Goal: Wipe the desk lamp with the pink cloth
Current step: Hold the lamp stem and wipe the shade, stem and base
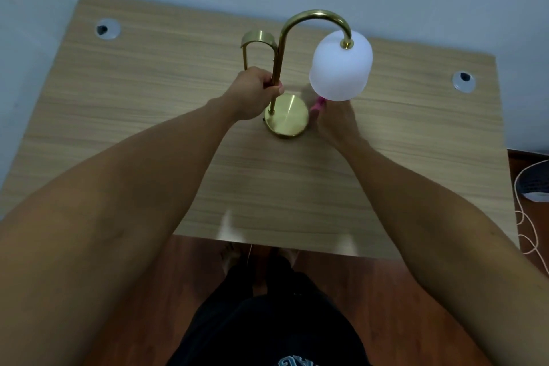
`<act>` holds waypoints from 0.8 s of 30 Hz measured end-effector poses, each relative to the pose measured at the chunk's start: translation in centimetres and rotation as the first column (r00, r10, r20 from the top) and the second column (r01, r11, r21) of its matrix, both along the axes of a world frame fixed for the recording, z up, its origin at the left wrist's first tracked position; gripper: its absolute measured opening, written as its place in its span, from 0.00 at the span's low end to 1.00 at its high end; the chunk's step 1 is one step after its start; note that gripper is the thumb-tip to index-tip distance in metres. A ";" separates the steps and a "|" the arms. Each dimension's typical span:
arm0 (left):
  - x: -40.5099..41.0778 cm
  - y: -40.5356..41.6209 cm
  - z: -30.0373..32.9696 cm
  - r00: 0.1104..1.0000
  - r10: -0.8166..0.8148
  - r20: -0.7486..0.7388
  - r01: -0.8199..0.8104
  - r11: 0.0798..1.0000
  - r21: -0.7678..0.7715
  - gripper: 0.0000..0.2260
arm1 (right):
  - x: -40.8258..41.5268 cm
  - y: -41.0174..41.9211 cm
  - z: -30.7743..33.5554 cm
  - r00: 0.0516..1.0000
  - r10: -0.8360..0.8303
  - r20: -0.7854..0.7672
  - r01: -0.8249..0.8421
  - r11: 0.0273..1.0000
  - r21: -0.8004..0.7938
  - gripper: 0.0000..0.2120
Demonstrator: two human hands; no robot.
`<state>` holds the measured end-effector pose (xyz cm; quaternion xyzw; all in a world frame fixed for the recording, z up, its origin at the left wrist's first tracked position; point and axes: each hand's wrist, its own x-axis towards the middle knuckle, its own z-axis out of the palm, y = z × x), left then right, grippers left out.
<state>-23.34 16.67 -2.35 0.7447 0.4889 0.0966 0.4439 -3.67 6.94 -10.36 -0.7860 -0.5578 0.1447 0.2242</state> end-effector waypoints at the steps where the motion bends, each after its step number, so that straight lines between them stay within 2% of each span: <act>1: 0.0 0.0 0.0 1.000 -0.002 -0.002 0.002 1.000 0.003 0.10 | -0.9 0.7 0.6 0.998 0.060 -0.024 -0.060 0.998 -0.013 0.14; 3: 0.1 0.0 0.1 1.000 -0.010 -0.011 0.010 1.000 0.018 0.10 | -2.8 1.6 0.9 0.981 0.192 -0.005 -0.192 0.981 -0.013 0.18; 5: 0.1 0.0 0.1 1.000 -0.010 -0.018 0.010 0.999 0.034 0.09 | -4.1 1.9 -0.5 0.937 0.334 0.098 -0.335 0.942 -0.006 0.15; 6: 0.1 0.0 0.0 1.000 -0.009 -0.019 0.009 0.999 0.036 0.09 | -4.5 1.7 -1.7 0.919 0.357 0.170 -0.356 0.934 -0.038 0.18; 8: 0.1 0.0 -0.1 1.000 -0.001 -0.017 0.002 0.999 0.036 0.09 | -5.3 0.8 -3.6 0.933 0.282 0.225 -0.265 0.959 -0.101 0.27; 11: 0.1 -0.1 -0.1 1.000 -0.003 -0.007 0.003 1.000 0.028 0.10 | -7.6 -1.5 -4.2 0.983 0.100 0.155 -0.079 0.988 -0.136 0.30; 12: 0.1 -0.1 -0.1 1.000 -0.003 -0.001 0.003 1.000 0.019 0.10 | -8.5 -2.4 -3.9 0.988 0.059 0.140 -0.042 0.992 -0.120 0.29; 14: 0.0 -0.1 0.0 1.000 -0.002 0.003 0.002 1.000 0.004 0.10 | -10.4 -3.6 -4.0 0.987 0.012 0.163 -0.020 0.998 0.051 0.22; 17: 0.0 -0.1 0.2 1.000 -0.002 0.000 0.002 1.000 -0.009 0.10 | -12.3 -4.3 -4.6 0.991 0.029 0.128 -0.052 0.981 0.185 0.11; 18: -0.1 -0.2 0.3 1.000 0.000 -0.001 0.000 1.000 -0.016 0.10 | -12.7 -4.2 -3.6 0.999 0.042 -0.001 -0.041 0.989 0.144 0.09; 19: -0.2 -0.3 0.4 1.000 0.002 0.004 -0.001 1.000 -0.028 0.10 | -13.2 -4.2 -2.5 0.980 0.043 -0.195 -0.029 0.997 0.074 0.08; 20: -0.4 -0.4 0.4 1.000 0.003 0.014 -0.003 0.999 -0.039 0.10 | -13.5 -4.5 -0.9 0.915 0.031 -0.403 -0.035 0.999 -0.002 0.07; 22: -1.0 -1.0 0.7 0.999 -0.008 0.047 0.011 0.998 -0.063 0.11 | -13.6 -4.9 1.1 0.700 -0.109 -0.705 0.033 0.992 -0.120 0.07; 24: -2.0 -1.6 0.6 0.998 -0.026 0.057 0.030 0.997 -0.073 0.15 | -12.8 -4.9 2.9 0.486 -0.229 -0.844 0.093 0.973 -0.210 0.09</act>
